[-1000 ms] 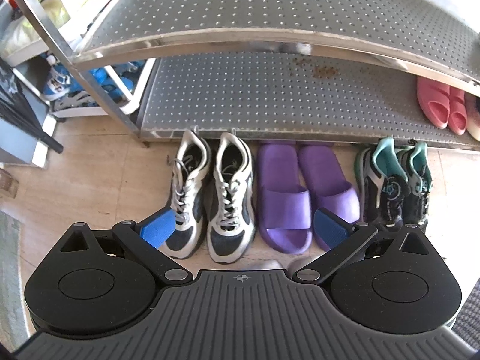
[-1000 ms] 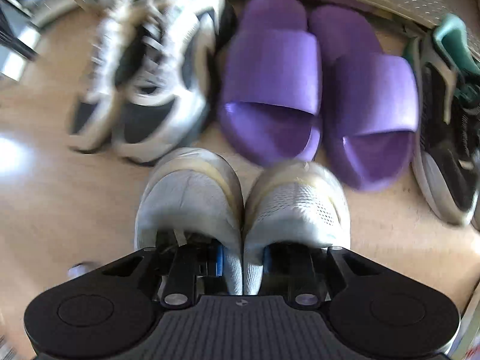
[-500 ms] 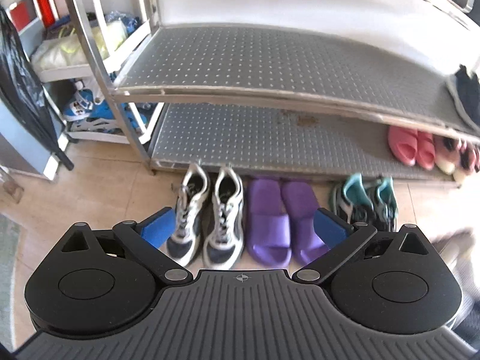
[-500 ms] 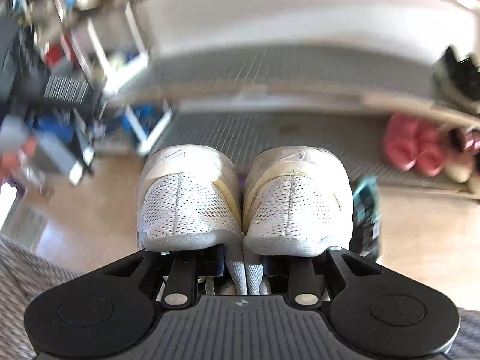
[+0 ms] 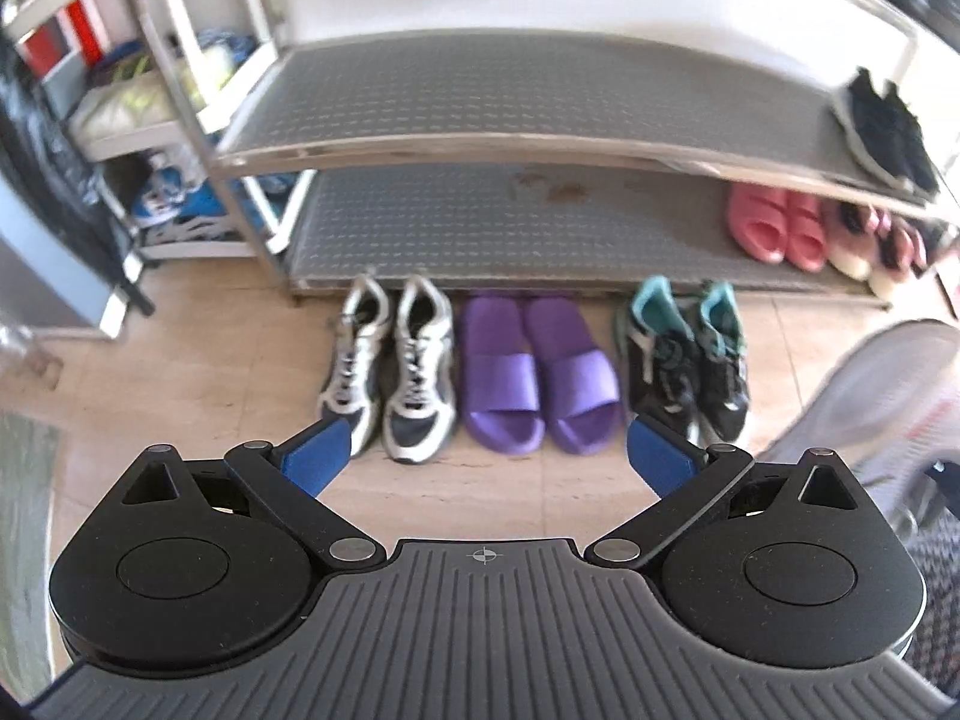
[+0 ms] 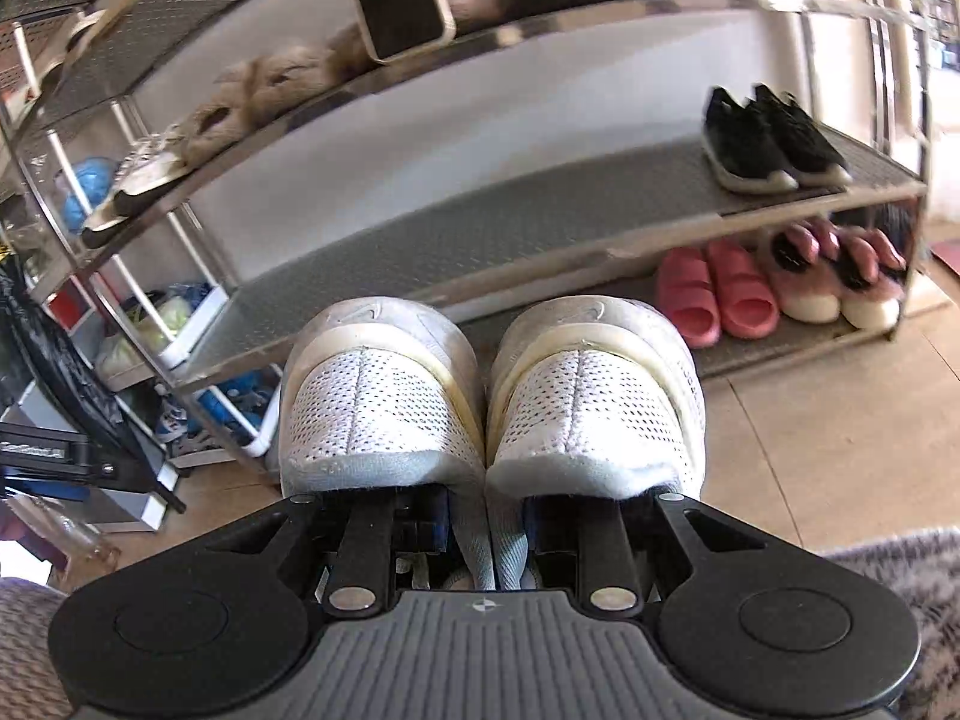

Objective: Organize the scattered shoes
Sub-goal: 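Lift the grey pair and carry it up to the rack shelf, then lower the grey pair beside the black pair, open right gripper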

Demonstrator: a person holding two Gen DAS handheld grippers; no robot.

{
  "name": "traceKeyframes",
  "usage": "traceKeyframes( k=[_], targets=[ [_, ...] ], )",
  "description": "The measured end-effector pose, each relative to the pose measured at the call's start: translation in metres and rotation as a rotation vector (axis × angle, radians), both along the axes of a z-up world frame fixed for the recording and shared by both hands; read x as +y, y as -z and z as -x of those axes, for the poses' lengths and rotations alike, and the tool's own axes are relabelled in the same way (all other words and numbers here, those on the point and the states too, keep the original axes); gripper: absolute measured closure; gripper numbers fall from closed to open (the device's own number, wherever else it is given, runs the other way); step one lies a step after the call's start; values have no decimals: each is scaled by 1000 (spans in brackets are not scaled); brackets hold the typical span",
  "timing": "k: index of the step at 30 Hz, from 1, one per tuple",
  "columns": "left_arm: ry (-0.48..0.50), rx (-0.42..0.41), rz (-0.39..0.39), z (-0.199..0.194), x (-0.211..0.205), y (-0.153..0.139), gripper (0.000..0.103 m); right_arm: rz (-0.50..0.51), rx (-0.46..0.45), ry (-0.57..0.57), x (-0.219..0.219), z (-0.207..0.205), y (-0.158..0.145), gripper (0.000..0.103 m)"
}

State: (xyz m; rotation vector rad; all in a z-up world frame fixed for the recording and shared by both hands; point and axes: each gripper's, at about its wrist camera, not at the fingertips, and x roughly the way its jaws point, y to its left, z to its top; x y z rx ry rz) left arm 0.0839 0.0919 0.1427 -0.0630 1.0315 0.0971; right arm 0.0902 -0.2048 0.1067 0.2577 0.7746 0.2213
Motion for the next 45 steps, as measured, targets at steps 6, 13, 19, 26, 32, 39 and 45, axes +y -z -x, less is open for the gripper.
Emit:
traceKeyframes(
  k=[6,13,19,26,32,39,45],
  targets=[
    [22,34,-7,-19,-20,25,2,38,-7,-7,9,-11,6,78],
    [13,4,-12,-78,-32,37,2,47,9,17,5,-44,8,78],
    [20,-3,-17,-152,-46,47,2,66,-23,0,-3,-102,-15,78],
    [33,11,-15,-206,-54,75,3,154,-122,46,-2,-141,-21,77],
    [20,50,-27,-237,-41,91,3,128,-38,112,-7,-165,-13,78],
    [5,58,41,-260,-23,90,3,232,3,78,2,-223,-15,78],
    [-5,30,29,-268,2,76,3,349,-128,2,22,-331,-29,68]
  ],
)
